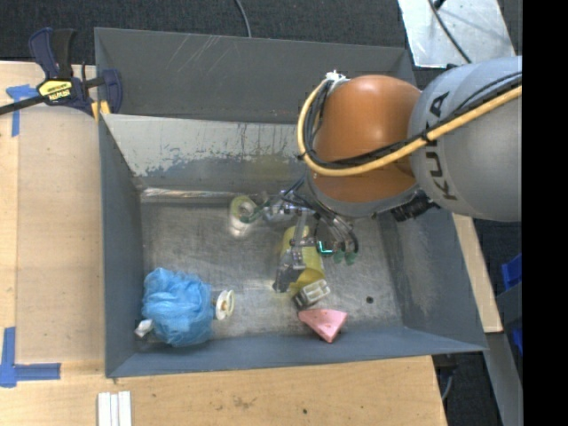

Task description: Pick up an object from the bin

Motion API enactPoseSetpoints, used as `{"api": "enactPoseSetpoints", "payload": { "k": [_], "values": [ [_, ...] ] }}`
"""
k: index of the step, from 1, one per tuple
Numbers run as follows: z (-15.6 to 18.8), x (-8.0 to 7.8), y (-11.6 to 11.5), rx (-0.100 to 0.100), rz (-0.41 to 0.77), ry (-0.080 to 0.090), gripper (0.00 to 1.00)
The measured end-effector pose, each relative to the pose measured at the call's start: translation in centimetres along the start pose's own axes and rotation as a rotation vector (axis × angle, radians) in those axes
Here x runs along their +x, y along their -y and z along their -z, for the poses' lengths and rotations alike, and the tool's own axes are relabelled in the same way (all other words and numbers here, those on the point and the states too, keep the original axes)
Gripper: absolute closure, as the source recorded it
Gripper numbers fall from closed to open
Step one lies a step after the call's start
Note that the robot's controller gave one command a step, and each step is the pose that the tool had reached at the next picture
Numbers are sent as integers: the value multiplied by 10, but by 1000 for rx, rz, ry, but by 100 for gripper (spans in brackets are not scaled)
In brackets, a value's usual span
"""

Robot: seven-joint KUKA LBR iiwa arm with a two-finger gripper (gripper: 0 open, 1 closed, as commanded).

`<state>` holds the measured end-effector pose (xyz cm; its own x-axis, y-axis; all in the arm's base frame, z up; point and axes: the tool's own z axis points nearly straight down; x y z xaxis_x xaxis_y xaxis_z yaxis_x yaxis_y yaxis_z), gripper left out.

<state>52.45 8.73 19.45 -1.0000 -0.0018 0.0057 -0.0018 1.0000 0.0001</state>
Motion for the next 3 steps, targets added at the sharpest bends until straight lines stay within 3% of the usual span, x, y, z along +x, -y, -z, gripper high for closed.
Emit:
{"api": "enactPoseSetpoints", "payload": {
  "k": [1,2,3],
  "values": [
    [4,-2,0,-1,-1,8,0],
    [-24,-12,9,-1,66,15,0],
    [-74,-40,46,-1,43,12,0]
  ]
}}
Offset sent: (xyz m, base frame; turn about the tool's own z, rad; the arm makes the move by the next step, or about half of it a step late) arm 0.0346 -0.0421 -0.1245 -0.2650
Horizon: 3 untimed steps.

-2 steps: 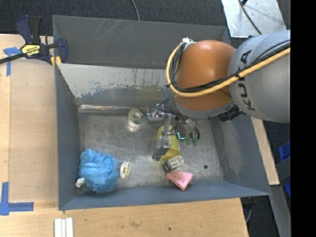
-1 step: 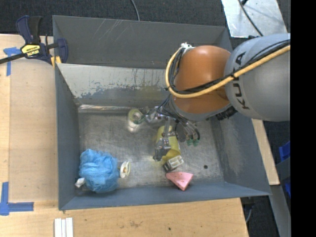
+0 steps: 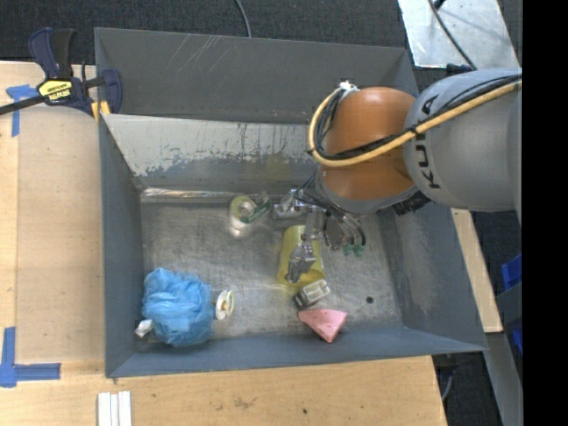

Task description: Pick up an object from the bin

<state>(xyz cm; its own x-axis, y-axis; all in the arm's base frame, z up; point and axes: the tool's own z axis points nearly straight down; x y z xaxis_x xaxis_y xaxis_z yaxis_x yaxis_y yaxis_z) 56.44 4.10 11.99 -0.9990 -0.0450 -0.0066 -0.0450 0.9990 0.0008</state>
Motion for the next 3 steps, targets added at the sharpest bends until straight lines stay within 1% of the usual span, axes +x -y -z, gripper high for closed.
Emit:
{"api": "enactPoseSetpoints", "payload": {
  "k": [1,2,3],
  "values": [
    [-14,-5,14,-8,-77,-8,0],
    [-22,-21,34,-17,125,-42,0],
    [-20,-25,39,-10,100,-24,100]
  ]
}}
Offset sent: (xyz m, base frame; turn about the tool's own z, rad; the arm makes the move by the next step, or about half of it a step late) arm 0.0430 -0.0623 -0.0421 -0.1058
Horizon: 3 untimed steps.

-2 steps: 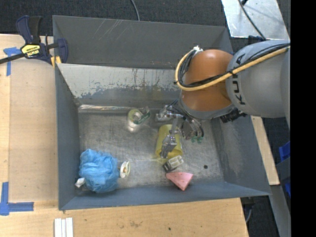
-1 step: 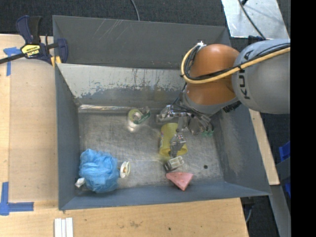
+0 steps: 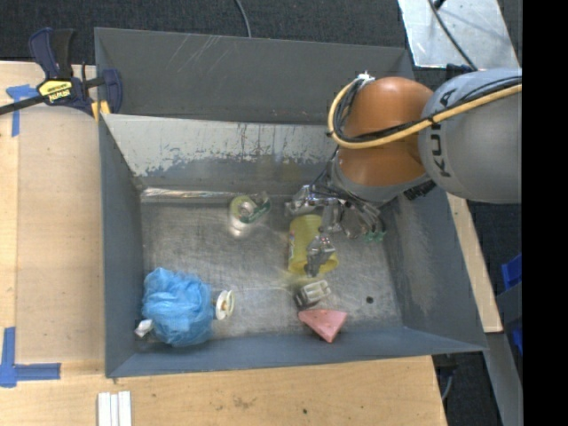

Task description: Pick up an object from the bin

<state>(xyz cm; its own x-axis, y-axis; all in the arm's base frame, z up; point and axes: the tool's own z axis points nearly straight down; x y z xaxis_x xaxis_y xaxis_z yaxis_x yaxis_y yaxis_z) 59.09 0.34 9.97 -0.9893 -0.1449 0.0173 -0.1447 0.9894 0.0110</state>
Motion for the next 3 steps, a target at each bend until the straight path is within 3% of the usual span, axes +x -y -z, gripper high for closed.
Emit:
{"api": "enactPoseSetpoints", "payload": {
  "k": [1,2,3],
  "values": [
    [0,0,0,0,0,0,100],
    [84,8,5,11,-53,20,100],
    [84,8,5,10,-54,20,100]
  ]
}}
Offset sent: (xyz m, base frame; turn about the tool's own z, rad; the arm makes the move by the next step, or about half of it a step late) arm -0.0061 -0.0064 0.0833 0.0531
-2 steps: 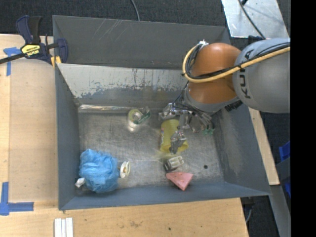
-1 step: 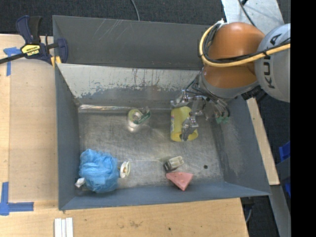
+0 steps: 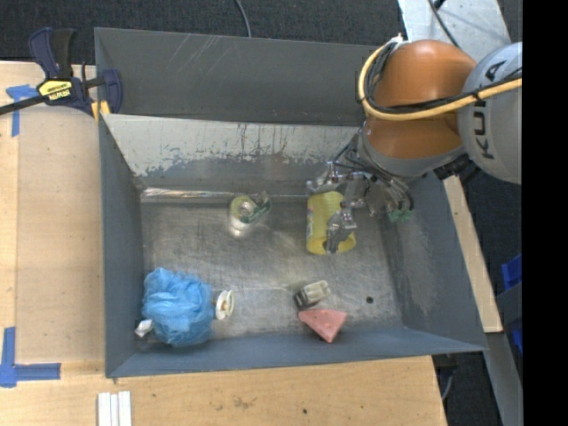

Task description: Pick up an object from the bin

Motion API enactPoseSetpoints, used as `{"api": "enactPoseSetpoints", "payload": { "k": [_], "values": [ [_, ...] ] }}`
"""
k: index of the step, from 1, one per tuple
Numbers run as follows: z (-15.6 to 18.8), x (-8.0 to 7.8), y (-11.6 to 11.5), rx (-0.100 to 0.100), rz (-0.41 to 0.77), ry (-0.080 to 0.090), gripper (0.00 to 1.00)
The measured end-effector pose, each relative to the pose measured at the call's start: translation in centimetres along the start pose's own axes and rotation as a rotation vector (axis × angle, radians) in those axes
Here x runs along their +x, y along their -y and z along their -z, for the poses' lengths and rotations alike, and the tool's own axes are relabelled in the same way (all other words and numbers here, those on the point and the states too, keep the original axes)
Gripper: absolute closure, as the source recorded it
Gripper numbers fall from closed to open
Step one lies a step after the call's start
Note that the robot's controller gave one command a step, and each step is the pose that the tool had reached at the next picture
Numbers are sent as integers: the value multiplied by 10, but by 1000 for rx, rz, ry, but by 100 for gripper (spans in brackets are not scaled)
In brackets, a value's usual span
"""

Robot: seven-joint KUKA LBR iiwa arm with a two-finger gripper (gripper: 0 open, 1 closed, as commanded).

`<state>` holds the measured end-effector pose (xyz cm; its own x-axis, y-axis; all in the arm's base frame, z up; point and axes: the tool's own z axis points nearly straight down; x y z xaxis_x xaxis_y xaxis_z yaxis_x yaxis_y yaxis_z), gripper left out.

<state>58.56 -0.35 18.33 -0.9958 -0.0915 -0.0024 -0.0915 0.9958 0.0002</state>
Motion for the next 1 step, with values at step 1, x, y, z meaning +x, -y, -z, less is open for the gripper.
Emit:
{"api": "enactPoseSetpoints", "payload": {
  "k": [1],
  "values": [
    [23,-10,9,-1,108,-8,100]
  ]
}}
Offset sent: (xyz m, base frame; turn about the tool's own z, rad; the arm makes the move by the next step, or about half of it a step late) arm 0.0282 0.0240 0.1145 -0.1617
